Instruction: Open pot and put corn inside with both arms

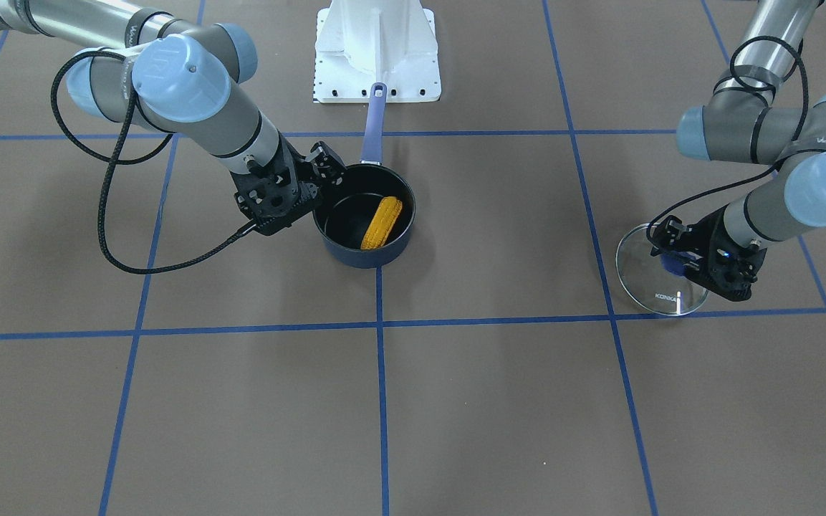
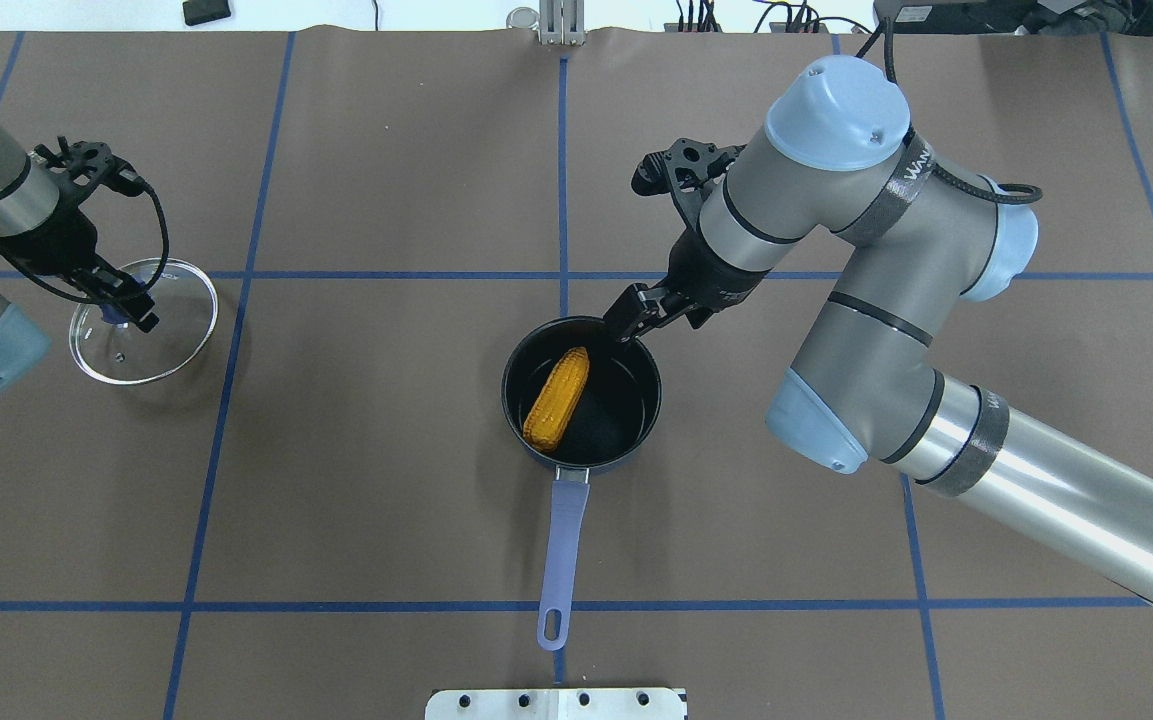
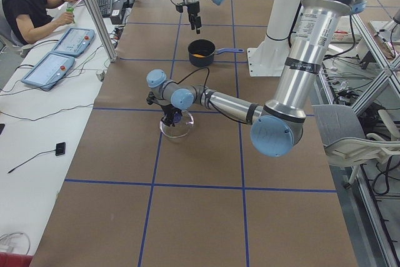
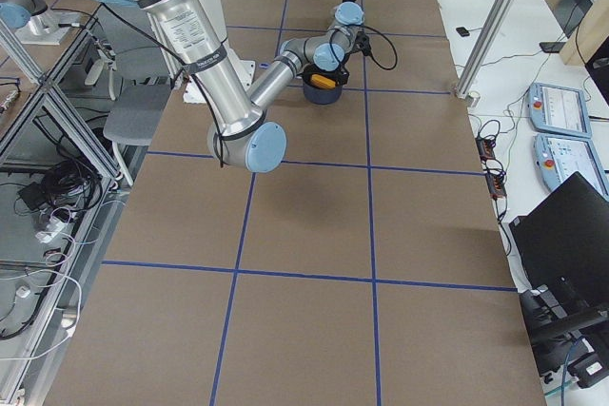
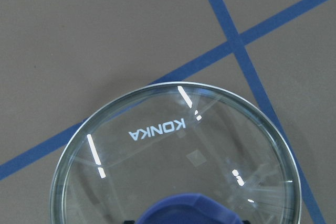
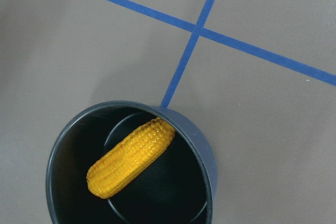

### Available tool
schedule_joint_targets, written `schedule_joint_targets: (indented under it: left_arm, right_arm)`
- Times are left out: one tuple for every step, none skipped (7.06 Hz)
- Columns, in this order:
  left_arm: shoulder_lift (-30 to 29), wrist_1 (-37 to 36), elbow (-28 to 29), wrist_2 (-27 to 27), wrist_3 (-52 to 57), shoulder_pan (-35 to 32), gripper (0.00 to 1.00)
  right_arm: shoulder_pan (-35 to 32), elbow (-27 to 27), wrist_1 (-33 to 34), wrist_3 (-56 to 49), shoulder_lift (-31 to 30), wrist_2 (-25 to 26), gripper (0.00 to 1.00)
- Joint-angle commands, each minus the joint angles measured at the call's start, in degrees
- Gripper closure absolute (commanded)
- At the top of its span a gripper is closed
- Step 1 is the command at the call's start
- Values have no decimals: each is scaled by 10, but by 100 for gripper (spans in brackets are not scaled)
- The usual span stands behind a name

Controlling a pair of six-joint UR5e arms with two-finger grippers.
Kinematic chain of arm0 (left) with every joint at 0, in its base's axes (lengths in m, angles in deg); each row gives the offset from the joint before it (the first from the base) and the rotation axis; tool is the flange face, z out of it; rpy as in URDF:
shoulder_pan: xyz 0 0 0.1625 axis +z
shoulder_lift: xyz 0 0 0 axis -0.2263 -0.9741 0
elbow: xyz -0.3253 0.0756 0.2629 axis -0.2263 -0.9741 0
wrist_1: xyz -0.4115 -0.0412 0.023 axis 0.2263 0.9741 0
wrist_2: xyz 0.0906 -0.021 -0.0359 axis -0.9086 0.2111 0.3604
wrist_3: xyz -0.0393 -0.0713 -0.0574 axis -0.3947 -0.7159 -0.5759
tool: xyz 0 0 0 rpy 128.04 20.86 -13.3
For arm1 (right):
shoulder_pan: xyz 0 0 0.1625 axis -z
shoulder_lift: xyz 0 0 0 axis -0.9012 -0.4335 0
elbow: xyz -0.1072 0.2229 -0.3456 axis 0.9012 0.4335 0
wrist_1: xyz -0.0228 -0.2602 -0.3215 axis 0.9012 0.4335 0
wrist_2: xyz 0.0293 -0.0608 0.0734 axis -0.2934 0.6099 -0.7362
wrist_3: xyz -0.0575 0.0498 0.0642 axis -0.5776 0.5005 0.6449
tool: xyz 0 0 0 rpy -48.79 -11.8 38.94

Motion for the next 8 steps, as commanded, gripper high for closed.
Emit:
schedule_joint_targets:
  left_arm:
    - [2, 0, -6, 0, -1, 0, 1]
    - [6, 1, -19, 0, -2, -2, 1]
    - [8, -2, -41, -6, -2, -18, 1]
    - [6, -3, -44, -8, 1, -62, 1]
    - [5, -6, -44, -9, 5, -113, 1]
    - [6, -7, -43, -9, 5, -152, 1]
    - [6, -9, -38, -9, 5, -180, 1]
    - [7, -10, -36, -8, 5, -198, 0]
  right_arm:
    - [-1, 0, -1, -1, 0, 9, 0]
    - [-4, -1, -2, 0, 0, 16, 0]
    - [-9, -1, -1, 3, 0, 28, 0]
    - [-19, -1, 0, 1, -5, 38, 0]
    - [-26, -2, 0, 7, -5, 84, 0]
    - [-34, -3, 5, 7, -11, 116, 0]
    - [-54, -5, 4, 6, -13, 121, 0]
    - [-93, -11, 1, 4, -19, 118, 0]
